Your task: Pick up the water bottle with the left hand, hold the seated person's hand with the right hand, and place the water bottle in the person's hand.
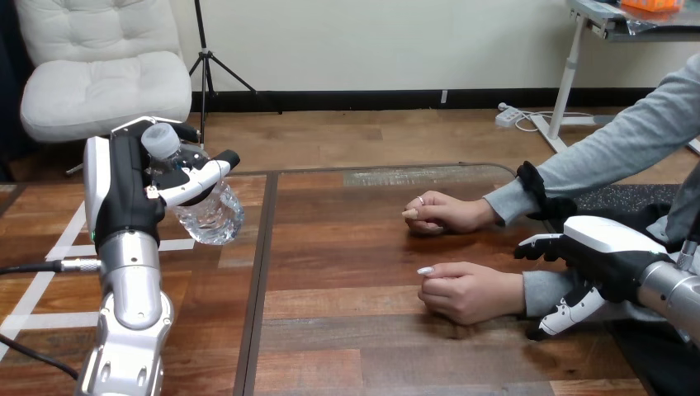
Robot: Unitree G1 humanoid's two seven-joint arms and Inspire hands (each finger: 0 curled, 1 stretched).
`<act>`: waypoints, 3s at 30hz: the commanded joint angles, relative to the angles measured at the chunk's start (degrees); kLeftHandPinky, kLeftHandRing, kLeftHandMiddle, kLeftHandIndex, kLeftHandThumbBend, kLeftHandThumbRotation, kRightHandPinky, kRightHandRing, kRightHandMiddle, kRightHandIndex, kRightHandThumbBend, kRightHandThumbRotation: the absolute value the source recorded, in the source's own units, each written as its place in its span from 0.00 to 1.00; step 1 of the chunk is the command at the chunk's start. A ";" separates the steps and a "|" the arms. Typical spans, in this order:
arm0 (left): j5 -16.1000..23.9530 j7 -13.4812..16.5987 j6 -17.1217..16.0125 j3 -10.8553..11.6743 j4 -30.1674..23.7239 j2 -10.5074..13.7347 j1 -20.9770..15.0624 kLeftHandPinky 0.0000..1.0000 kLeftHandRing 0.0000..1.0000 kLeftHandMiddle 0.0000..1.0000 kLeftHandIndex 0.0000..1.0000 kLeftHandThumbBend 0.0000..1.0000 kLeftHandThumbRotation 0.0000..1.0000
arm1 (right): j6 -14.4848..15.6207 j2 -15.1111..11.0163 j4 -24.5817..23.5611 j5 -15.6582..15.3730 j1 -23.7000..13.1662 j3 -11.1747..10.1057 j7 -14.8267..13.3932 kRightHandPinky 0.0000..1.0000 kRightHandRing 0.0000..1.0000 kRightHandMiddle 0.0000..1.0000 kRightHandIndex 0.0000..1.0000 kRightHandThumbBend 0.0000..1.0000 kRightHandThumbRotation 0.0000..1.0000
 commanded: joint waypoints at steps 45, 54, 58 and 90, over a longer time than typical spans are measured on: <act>0.15 -0.98 -0.86 1.11 -4.67 -0.14 -2.00 0.35 0.42 0.47 0.47 0.69 0.00 | 1.82 2.73 0.78 -7.93 -6.78 6.98 -14.08 0.64 0.73 0.75 0.76 1.00 0.35; 0.14 -1.27 -1.44 1.16 -4.39 -0.29 -1.71 0.36 0.44 0.47 0.47 0.69 0.00 | 2.76 3.65 1.40 -8.75 -7.59 7.78 -15.36 0.61 0.70 0.72 0.74 1.00 0.31; 0.02 -1.41 -0.95 1.23 -5.41 -0.61 -1.46 0.36 0.43 0.47 0.47 0.69 0.00 | 2.72 3.82 1.58 -9.20 -7.86 8.14 -15.94 0.61 0.69 0.72 0.73 1.00 0.28; -0.23 -1.88 -0.24 1.51 -6.38 -0.95 -1.03 0.36 0.43 0.47 0.47 0.68 0.00 | 2.15 5.65 2.60 -7.28 -9.07 7.91 -13.36 0.50 0.60 0.63 0.62 0.96 0.11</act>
